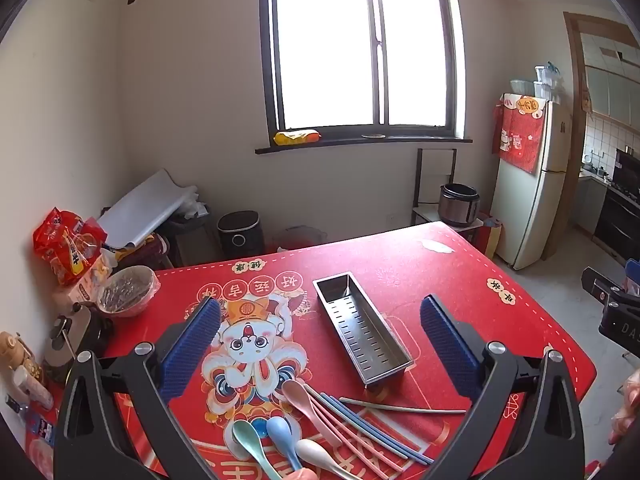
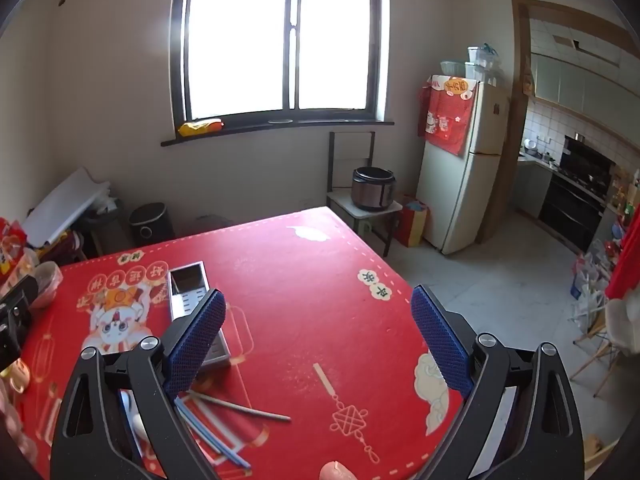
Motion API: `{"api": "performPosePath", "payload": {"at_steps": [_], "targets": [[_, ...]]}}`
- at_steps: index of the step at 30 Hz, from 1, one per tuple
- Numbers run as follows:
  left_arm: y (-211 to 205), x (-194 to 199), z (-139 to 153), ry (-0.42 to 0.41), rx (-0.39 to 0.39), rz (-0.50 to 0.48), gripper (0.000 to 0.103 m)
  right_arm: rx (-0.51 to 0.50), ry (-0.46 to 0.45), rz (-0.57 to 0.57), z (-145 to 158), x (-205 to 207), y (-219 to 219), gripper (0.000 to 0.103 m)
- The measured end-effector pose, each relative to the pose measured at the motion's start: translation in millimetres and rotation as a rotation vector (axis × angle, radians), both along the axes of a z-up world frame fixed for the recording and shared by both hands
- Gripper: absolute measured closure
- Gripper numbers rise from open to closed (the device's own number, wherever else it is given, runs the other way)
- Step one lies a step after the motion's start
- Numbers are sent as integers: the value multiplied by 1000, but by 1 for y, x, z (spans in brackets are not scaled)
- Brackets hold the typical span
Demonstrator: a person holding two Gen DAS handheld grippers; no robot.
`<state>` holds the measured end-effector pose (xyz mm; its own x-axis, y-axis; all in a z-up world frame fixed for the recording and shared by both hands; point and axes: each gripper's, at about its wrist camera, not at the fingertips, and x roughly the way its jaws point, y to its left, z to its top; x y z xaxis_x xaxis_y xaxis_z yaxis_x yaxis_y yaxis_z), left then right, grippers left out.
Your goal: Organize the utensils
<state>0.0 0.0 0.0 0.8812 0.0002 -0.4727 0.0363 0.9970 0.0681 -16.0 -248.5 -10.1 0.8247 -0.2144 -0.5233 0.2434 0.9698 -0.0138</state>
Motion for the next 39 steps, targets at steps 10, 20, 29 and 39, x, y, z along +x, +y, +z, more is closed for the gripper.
{"api": "performPosePath", "payload": {"at_steps": [10,20,29,39], "targets": [[0,0,0,-2,-3,-2,5,3,-4,2,0,0,2,12],[2,-1,3,-4,-4,-5,5,4,-3,0,-3,3,1,12],[-5,-1,1,-1,2,-9,5,6,0,1,-3,1,1,12],[-5,0,-1,-2,1,-9,5,6,0,0,-4,1,3,12]]}}
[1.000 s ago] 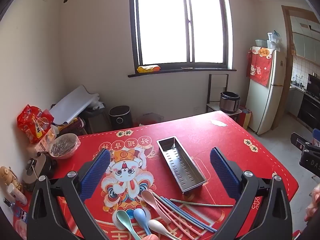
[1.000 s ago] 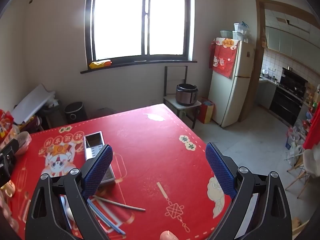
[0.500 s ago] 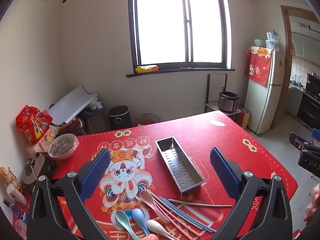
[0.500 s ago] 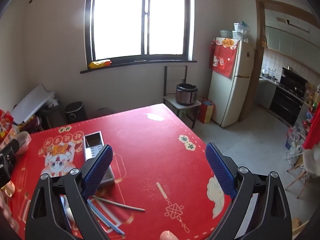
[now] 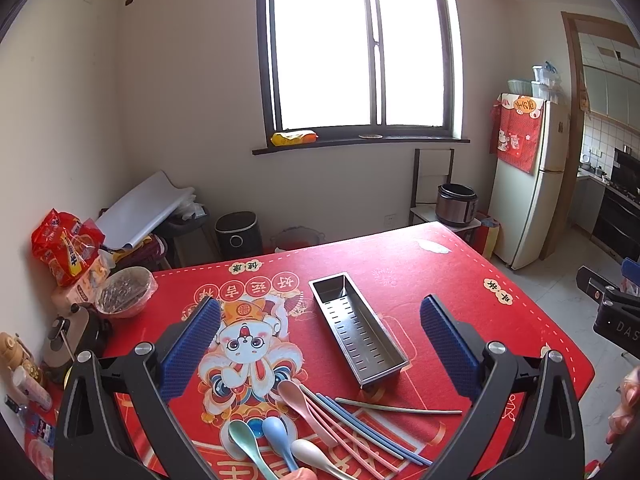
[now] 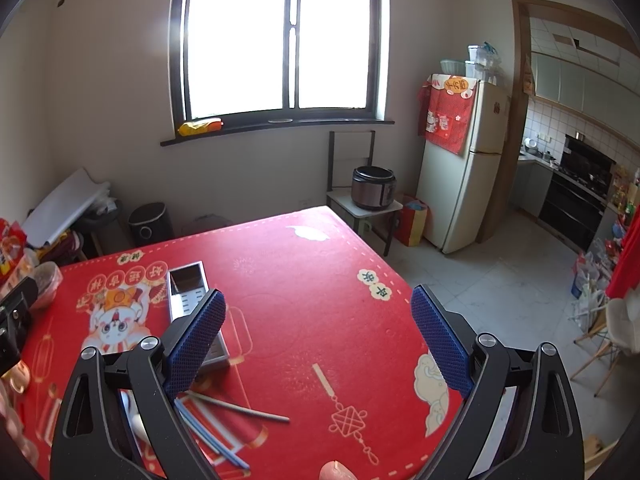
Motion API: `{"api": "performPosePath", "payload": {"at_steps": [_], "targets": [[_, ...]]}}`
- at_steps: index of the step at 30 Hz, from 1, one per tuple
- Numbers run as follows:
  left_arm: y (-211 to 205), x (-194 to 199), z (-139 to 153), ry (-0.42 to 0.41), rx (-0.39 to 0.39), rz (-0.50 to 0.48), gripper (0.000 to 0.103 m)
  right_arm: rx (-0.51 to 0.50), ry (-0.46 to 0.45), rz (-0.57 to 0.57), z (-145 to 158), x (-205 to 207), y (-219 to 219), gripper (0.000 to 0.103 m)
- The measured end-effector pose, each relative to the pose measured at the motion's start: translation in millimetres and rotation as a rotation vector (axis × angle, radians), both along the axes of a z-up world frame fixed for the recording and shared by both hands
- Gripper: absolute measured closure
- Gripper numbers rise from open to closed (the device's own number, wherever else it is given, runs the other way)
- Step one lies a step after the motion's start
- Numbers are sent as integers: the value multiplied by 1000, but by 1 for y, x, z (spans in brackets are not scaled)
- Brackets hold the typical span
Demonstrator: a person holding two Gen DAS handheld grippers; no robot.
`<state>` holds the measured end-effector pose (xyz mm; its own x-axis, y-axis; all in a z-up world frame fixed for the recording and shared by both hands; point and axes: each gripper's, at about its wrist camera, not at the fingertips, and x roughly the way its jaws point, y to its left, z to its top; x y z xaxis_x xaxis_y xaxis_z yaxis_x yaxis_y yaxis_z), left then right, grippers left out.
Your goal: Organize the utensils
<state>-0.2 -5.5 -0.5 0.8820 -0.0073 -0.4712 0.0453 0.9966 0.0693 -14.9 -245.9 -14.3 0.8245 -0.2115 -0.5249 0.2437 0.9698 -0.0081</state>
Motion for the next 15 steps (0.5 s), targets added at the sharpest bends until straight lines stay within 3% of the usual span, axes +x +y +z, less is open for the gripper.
{"api": "performPosePath", "payload": {"at_steps": [15], "targets": [[-4,-2,-1,-2,-1,-4,5,15,6,-2,-3,1,-1,12]]}}
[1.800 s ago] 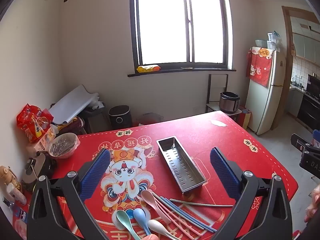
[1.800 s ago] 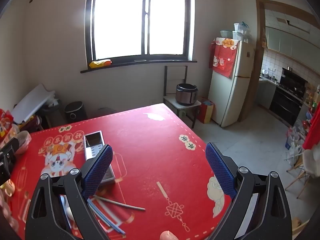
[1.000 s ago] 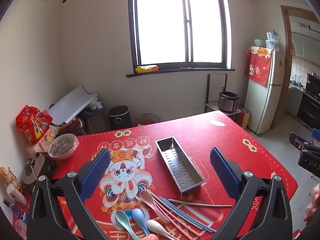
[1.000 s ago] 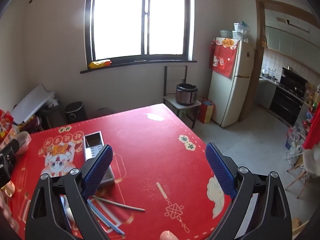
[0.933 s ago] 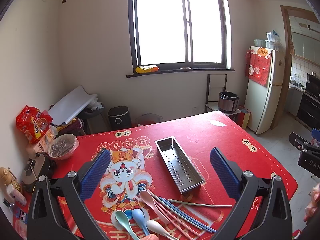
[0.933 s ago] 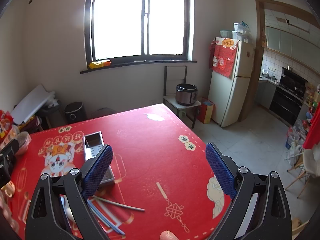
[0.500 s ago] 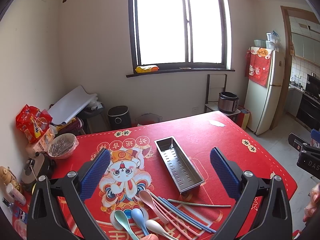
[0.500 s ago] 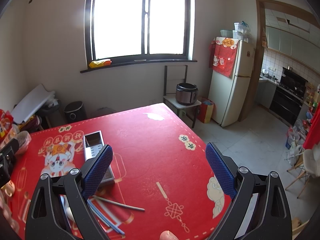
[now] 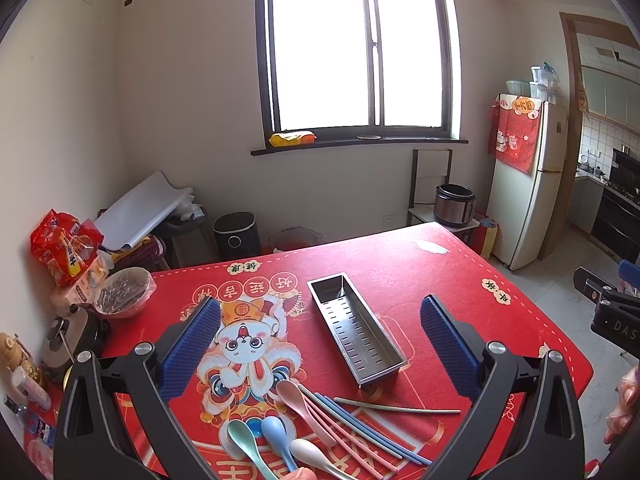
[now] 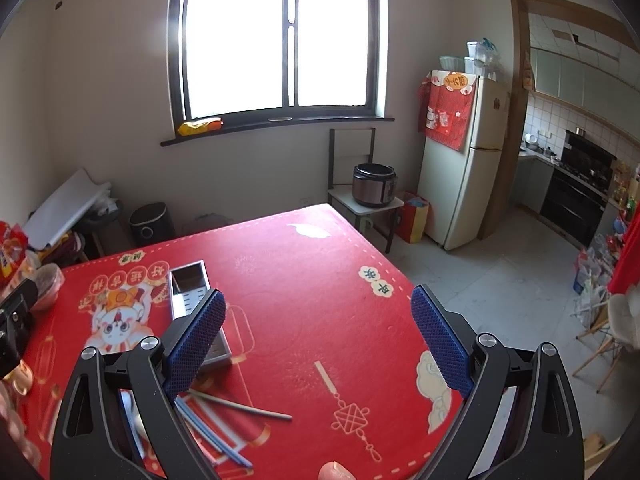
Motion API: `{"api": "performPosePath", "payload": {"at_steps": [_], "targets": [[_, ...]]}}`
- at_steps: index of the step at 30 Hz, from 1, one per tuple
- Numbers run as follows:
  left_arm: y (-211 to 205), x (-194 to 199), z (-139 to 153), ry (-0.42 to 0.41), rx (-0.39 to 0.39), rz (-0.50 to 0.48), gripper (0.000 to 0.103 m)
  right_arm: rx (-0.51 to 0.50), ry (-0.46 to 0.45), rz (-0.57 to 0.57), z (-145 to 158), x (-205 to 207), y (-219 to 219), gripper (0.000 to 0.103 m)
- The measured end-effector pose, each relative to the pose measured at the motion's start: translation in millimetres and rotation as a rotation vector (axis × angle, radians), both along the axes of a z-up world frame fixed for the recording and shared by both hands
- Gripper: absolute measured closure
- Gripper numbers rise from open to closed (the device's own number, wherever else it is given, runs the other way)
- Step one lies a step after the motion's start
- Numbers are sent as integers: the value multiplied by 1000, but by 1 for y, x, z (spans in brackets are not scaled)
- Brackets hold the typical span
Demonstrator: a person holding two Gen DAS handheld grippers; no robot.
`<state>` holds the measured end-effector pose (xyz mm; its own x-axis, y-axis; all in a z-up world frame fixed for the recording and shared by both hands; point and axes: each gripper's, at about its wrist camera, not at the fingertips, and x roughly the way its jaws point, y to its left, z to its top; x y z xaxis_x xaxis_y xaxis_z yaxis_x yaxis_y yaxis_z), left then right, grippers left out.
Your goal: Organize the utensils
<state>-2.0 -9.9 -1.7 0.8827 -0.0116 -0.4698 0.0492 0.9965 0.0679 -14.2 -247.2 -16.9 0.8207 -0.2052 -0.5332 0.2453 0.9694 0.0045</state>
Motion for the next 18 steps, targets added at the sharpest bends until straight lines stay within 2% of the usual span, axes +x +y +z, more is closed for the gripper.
{"api": "performPosePath", "payload": {"at_steps": [18], "targets": [[2,-2,1,-1,-1,-3,5,3,-2,1,2,0,1,12]]}}
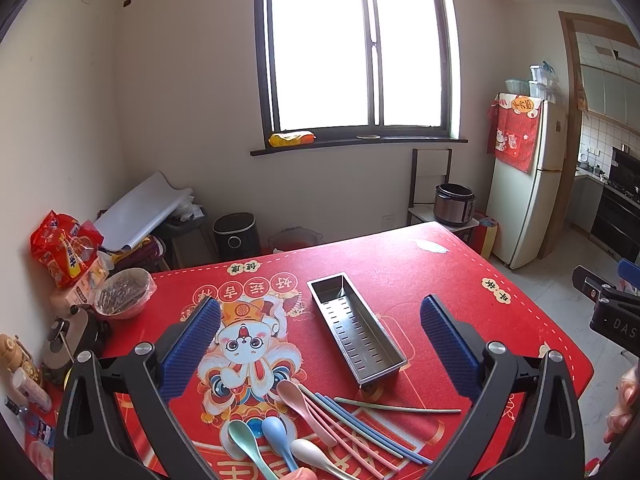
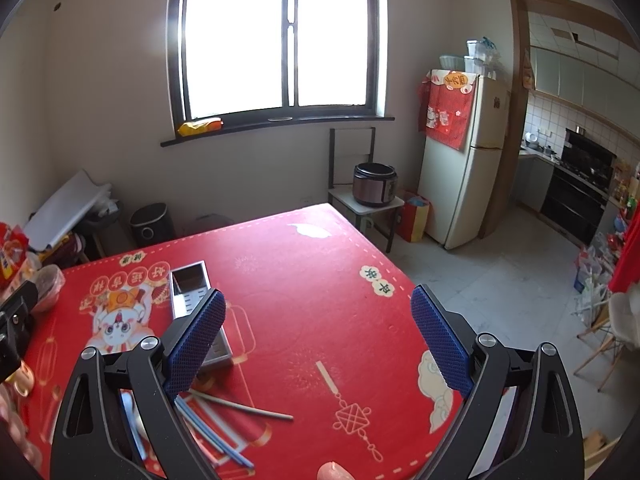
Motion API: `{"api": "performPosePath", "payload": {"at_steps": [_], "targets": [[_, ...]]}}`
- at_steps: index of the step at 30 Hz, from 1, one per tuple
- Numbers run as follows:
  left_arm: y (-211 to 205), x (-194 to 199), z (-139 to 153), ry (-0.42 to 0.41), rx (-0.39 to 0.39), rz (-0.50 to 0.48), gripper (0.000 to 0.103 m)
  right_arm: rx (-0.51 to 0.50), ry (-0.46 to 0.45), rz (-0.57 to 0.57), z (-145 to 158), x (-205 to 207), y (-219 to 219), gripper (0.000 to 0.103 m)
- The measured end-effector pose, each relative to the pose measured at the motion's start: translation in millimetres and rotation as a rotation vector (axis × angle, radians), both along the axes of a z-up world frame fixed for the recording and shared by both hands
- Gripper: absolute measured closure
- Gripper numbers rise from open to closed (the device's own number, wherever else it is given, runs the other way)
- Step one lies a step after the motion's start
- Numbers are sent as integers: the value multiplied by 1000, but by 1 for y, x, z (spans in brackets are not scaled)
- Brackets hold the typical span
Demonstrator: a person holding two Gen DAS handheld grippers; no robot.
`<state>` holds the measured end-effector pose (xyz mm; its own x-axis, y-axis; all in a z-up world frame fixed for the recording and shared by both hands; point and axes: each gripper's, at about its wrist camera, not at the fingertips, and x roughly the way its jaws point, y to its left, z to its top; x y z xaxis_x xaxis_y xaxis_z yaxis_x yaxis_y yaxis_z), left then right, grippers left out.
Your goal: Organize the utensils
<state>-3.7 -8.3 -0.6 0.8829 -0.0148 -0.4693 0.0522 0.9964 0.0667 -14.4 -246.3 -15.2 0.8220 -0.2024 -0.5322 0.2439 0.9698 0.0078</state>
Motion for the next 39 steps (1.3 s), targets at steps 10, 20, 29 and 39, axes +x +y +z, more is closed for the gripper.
{"api": "performPosePath", "payload": {"at_steps": [10,20,29,39], "targets": [[1,0,0,0,-1,1,5,-1,1,3,-1,1,3,12],[4,2,1,3,-3,5,5,5,4,6,-2,4,4,12],[6,5,-6,18,-5,27,5,68,-2,115,-5,16,6,12],[24,6,-27,83,-5,114,5,162,127,354,-44,63,26,12]]}}
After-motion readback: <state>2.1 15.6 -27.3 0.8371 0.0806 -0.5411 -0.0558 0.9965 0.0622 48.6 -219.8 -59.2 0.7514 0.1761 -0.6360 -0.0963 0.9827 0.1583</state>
